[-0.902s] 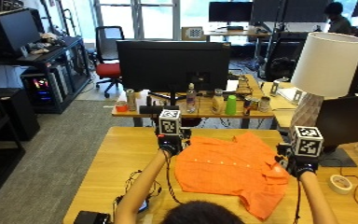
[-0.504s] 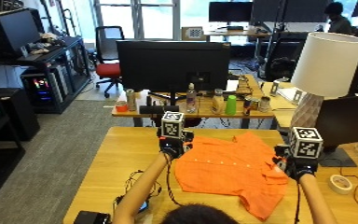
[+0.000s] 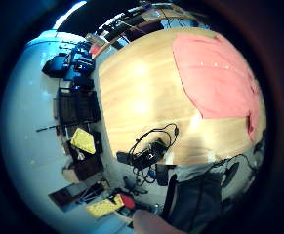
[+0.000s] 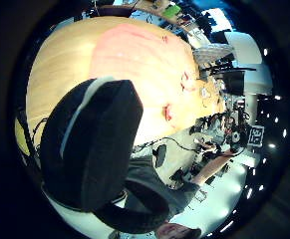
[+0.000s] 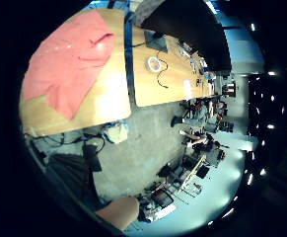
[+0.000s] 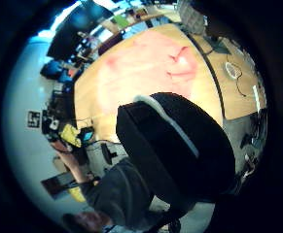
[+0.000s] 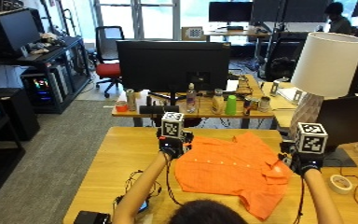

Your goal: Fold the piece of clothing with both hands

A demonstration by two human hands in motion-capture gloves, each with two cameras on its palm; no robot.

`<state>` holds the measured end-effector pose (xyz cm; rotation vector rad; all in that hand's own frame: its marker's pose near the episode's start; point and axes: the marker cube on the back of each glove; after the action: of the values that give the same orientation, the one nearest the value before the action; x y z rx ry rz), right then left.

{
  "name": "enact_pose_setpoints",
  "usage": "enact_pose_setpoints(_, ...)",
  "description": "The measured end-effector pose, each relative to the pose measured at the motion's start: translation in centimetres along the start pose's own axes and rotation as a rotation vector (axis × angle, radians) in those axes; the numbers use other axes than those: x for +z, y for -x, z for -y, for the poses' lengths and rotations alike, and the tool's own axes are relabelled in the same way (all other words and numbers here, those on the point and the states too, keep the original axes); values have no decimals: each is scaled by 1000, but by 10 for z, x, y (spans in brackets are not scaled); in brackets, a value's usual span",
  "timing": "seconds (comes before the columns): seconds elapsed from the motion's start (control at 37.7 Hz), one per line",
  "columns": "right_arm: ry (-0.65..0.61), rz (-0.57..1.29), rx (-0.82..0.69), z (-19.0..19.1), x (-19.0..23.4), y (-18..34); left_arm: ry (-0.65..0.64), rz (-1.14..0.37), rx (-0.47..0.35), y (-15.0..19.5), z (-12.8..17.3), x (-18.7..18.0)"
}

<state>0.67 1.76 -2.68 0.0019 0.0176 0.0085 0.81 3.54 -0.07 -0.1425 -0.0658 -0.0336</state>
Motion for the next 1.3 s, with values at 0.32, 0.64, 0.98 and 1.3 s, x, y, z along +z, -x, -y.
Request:
enact_pose_setpoints(0.32,-4,40,56,7,2,-28,-135,14,68,4,11,2)
enact_pose_setpoints(0.64,11,43,15,5,6,-23,-138,-5,87,0,20,7)
enact_pose_setpoints(0.98,48,23,-40,5,17,-14,-86,-21,146,-10,23,22)
enact_pose_setpoints(1.3,24,22,-21,8,15,-18,-70,6,150,-15,23,22)
